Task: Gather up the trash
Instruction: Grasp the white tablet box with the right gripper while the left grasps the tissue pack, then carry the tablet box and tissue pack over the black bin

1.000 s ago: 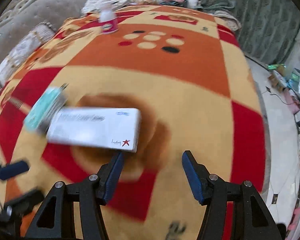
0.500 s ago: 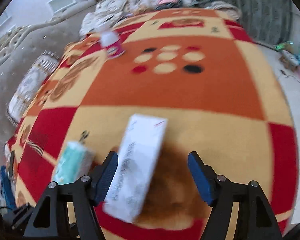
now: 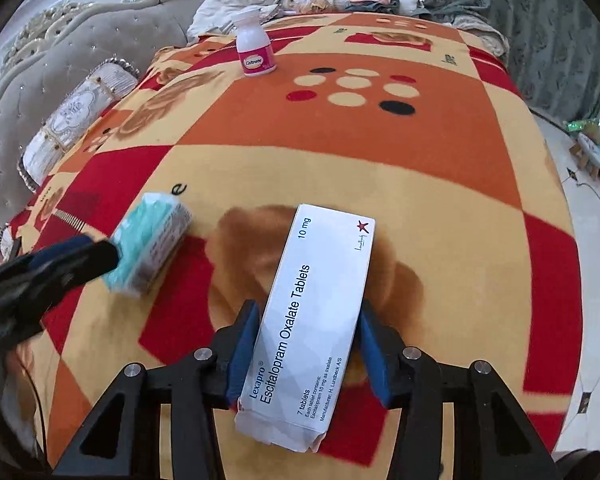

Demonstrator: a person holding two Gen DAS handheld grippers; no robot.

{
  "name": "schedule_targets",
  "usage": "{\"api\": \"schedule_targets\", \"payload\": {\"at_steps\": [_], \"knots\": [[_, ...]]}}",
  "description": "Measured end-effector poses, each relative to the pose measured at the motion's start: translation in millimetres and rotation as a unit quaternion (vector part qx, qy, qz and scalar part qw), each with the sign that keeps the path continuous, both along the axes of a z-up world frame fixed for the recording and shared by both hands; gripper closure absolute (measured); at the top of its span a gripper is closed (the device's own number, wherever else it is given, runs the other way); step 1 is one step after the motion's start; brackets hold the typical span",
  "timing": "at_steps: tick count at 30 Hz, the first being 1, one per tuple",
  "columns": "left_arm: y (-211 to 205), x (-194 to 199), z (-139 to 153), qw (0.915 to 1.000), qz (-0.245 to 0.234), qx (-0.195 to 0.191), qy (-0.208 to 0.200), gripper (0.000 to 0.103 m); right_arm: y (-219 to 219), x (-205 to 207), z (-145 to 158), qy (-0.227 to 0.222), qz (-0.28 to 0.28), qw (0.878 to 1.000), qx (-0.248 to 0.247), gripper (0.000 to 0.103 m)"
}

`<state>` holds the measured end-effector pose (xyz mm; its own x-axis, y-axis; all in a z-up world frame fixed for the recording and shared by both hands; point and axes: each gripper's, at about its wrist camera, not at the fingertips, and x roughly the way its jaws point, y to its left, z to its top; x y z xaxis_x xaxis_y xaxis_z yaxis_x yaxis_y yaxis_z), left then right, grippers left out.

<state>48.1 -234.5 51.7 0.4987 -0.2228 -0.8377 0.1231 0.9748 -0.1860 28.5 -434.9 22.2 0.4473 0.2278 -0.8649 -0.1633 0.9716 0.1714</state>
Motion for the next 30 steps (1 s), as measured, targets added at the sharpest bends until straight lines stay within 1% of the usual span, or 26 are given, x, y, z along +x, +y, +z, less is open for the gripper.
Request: {"api": "schedule_targets", "payload": {"at_steps": [4,6,9,11,12,13,14,16,22,27,30], "knots": [[-12,9,-10,0.9996,-0.015,0.021,0.006,0.045,0,-4,0,-0.002,0.000,1.000,0.004,0.055],[-17,11,-13,0.9993,-0.023,0.028,0.008,0.044,4,-4,0,-0.004,0.002,1.000,0.000,0.052],[-19,17,-19,0.9990,-0.018,0.037,0.019,0.044,7,-3,0,-0.009,-0.001,1.000,-0.002,0.051],[-15,16,-22,0.9993,-0.009,0.028,0.022,0.046,9,-4,-1,-0.014,-0.005,1.000,-0.004,0.051],[-13,14,-22,0.9995,-0.006,0.025,0.021,0.054,10,-5,-1,-0.016,-0.005,1.000,-0.005,0.051],[-14,11,-21,0.9995,-0.009,0.026,0.017,0.059,11,-6,-1,-0.019,-0.004,1.000,-0.008,0.052],[-14,6,-19,0.9995,-0.014,0.027,0.011,0.061,12,-9,-1,-0.023,-0.003,1.000,-0.013,0.057],[-16,-2,-14,0.9995,-0.021,0.020,0.009,0.065,12,-12,0,-0.024,-0.001,1.000,-0.008,0.057],[-30,-31,4,0.9989,-0.045,0.010,-0.009,0.066,4,-30,16,-0.043,-0.011,0.999,-0.002,0.057],[-50,-53,19,0.9969,-0.070,0.016,-0.032,0.066,-7,-50,25,-0.049,-0.027,0.998,0.002,0.057],[-60,-64,23,0.9957,-0.082,0.017,-0.039,0.066,-17,-66,31,-0.053,-0.041,0.998,0.003,0.057]]}}
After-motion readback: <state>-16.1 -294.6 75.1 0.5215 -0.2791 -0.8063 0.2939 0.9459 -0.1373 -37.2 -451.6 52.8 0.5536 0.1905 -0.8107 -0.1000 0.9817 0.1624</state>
